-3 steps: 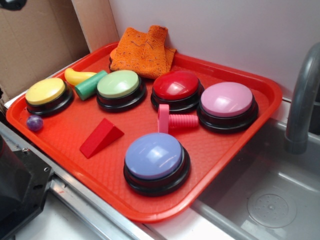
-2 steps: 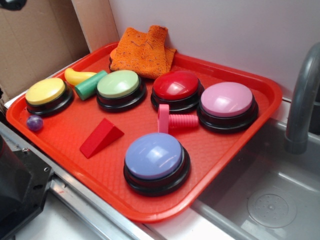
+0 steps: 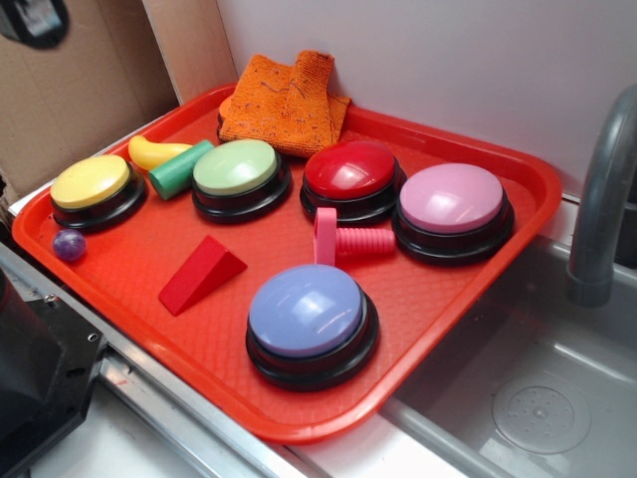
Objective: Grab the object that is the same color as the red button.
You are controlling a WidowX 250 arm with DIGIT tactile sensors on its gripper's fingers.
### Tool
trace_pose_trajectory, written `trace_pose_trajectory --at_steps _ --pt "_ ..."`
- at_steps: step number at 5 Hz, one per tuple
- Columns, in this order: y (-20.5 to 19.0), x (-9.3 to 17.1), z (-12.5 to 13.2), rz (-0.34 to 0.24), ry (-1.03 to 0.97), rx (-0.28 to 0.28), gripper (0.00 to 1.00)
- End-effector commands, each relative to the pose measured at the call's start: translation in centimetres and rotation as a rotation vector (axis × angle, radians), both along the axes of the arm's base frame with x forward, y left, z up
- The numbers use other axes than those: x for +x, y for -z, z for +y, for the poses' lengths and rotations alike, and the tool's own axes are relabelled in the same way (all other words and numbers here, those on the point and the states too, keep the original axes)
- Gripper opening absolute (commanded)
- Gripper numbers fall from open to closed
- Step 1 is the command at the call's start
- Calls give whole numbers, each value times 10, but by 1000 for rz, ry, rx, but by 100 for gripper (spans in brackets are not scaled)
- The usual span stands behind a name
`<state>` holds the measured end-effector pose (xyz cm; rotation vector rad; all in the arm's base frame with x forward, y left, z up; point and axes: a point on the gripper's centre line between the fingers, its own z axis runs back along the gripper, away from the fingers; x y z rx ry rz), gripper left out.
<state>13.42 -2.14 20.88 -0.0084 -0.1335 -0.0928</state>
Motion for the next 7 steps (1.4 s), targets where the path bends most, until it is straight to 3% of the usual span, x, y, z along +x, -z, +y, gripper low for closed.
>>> trace_pose_trajectory --at_steps 1,2,3,4,5,7 --pt "65 34 1 -43 32 -4 100" --pt "111 41 1 9 26 5 100" --pt "146 41 -1 38 25 -30 100" --pt "172 41 0 71 8 8 100" --pt "185 41 2 67 17 24 100" --pt "190 44 2 45 5 -26 100"
